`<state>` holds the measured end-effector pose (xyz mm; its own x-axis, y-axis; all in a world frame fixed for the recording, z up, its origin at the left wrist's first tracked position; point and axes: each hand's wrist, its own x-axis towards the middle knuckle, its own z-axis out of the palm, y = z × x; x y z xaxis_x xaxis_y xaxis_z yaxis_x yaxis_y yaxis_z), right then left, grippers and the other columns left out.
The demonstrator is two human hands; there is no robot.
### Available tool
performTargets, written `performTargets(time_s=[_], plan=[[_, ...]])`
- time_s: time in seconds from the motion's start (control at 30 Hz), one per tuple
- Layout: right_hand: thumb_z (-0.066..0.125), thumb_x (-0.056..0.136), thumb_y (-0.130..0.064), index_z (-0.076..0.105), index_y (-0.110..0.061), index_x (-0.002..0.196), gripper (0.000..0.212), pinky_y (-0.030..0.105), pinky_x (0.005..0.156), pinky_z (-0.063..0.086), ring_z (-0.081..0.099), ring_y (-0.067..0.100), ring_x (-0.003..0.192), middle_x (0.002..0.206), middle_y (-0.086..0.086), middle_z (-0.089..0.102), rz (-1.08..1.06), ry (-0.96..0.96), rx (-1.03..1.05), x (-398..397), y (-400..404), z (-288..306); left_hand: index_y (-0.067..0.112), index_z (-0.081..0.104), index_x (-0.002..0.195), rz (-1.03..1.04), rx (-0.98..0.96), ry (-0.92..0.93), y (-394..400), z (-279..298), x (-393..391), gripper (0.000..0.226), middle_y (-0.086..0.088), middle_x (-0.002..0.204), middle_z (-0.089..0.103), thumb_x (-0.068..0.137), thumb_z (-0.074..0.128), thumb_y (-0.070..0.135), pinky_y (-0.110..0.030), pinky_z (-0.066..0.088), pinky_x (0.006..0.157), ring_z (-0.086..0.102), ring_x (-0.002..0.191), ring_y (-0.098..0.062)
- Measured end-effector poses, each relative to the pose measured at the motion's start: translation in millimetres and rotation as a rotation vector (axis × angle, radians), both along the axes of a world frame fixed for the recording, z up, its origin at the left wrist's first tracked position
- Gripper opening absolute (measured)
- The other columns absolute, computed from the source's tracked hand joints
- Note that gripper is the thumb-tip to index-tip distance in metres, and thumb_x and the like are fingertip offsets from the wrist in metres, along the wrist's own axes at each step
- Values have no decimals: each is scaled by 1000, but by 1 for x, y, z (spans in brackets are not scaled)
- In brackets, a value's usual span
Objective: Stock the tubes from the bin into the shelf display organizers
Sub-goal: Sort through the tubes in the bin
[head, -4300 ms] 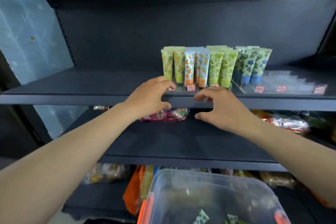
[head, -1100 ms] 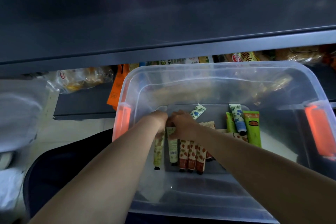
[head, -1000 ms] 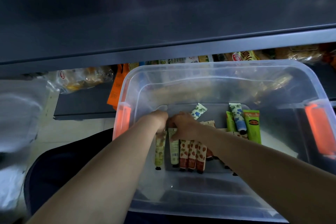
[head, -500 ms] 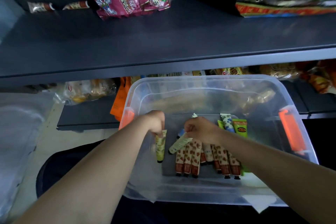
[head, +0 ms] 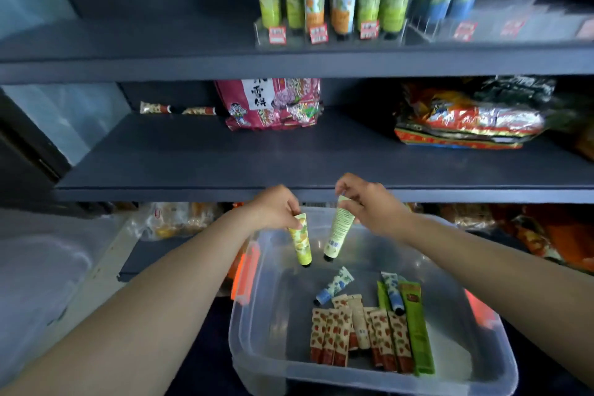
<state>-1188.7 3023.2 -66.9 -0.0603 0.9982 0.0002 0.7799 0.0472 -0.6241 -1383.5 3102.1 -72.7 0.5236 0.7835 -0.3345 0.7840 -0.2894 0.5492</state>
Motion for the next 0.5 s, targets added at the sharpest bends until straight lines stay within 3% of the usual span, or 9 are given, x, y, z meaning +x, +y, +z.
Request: performTargets(time_s=[0.1, 0.17, 0.33, 0.5], plan=[[57, 91, -11, 54, -21, 88, 11, 38, 69, 55, 61, 17, 66, 79, 3, 63, 59, 1, 80, 5, 4, 61, 14, 72, 83, -59, 95, 22, 3, 57, -6, 10, 8, 71, 64, 74, 75, 16, -21, 41, 59, 57, 66, -7], [59, 89, -4, 59, -12, 81, 12, 34, 63, 59, 61, 14, 63, 71, 5, 60, 111, 76, 25, 7, 8, 102, 21, 69, 74, -91, 131, 28, 6, 100, -11, 9, 10, 68, 64, 74, 76, 15, -19, 42, 58, 58, 63, -4], [58, 89, -1, 66, -3, 85, 9, 24, 67, 57, 69, 14, 76, 83, 12, 67, 121, 304, -100, 19, 13, 198, 24, 69, 74, -106, 258, -24, 14, 209, -28, 11, 8, 73, 71, 75, 75, 16, -29, 53, 68, 65, 65, -5], [52, 88, 10, 67, 4, 90, 17, 18, 72, 57, 70, 12, 78, 86, 11, 71, 120, 466, -59, 16, 13, 275, 19, 70, 80, -62, 385, -147, 13, 298, -39, 8, 9, 71, 71, 78, 73, 11, -5, 44, 54, 64, 59, 4]])
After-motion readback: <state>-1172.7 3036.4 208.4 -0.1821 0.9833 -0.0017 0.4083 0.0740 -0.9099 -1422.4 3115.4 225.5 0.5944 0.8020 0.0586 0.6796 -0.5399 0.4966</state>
